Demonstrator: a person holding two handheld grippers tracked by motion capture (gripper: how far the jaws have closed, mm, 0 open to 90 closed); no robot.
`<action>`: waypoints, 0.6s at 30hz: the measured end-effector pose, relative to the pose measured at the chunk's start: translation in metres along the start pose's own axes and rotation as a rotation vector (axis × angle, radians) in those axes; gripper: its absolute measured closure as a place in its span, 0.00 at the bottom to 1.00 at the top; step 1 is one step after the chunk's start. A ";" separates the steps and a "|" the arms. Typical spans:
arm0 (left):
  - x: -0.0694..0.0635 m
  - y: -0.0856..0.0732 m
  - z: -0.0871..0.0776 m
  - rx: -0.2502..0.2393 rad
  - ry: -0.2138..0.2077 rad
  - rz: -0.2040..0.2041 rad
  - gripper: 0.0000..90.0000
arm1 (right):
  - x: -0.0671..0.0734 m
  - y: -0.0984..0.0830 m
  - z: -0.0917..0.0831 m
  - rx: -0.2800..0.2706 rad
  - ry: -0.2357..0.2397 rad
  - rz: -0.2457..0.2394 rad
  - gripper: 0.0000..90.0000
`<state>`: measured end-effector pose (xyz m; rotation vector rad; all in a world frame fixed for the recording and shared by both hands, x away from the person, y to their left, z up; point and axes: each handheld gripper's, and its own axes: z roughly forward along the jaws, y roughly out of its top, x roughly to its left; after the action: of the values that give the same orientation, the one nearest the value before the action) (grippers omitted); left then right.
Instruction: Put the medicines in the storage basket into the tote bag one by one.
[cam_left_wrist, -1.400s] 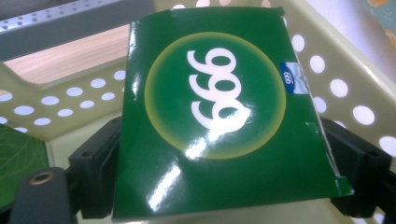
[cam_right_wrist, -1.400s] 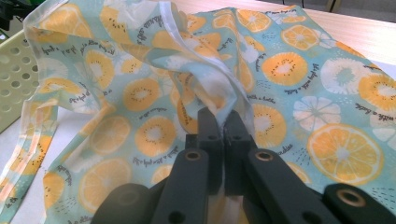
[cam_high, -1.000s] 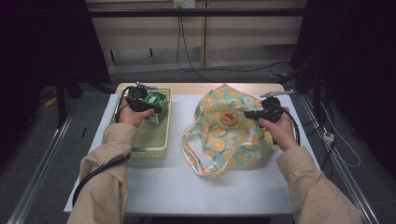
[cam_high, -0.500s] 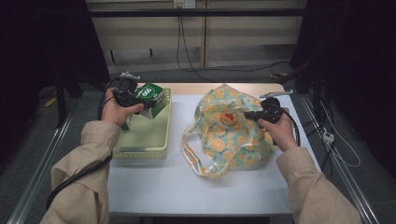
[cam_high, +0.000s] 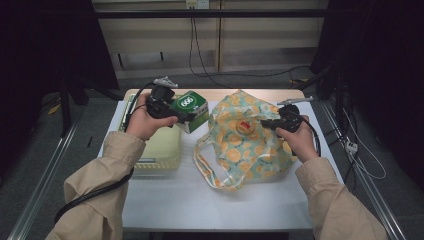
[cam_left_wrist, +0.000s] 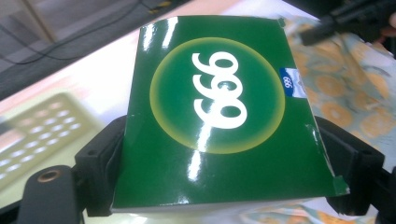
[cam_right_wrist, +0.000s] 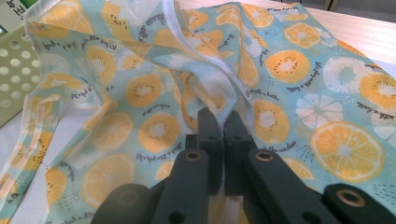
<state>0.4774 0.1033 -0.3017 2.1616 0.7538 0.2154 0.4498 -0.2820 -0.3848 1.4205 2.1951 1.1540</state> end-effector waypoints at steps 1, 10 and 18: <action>-0.005 0.001 0.004 0.007 -0.009 0.007 0.18 | 0.000 0.000 0.000 0.000 0.000 0.000 0.99; -0.036 0.004 0.034 0.016 -0.096 0.055 0.18 | 0.000 0.000 -0.002 -0.008 0.005 -0.001 0.99; -0.053 0.004 0.053 0.035 -0.139 0.086 0.18 | 0.000 0.001 -0.003 -0.011 0.005 -0.001 0.99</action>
<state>0.4571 0.0358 -0.3277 2.2187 0.5908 0.0956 0.4490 -0.2834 -0.3824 1.4136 2.1887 1.1686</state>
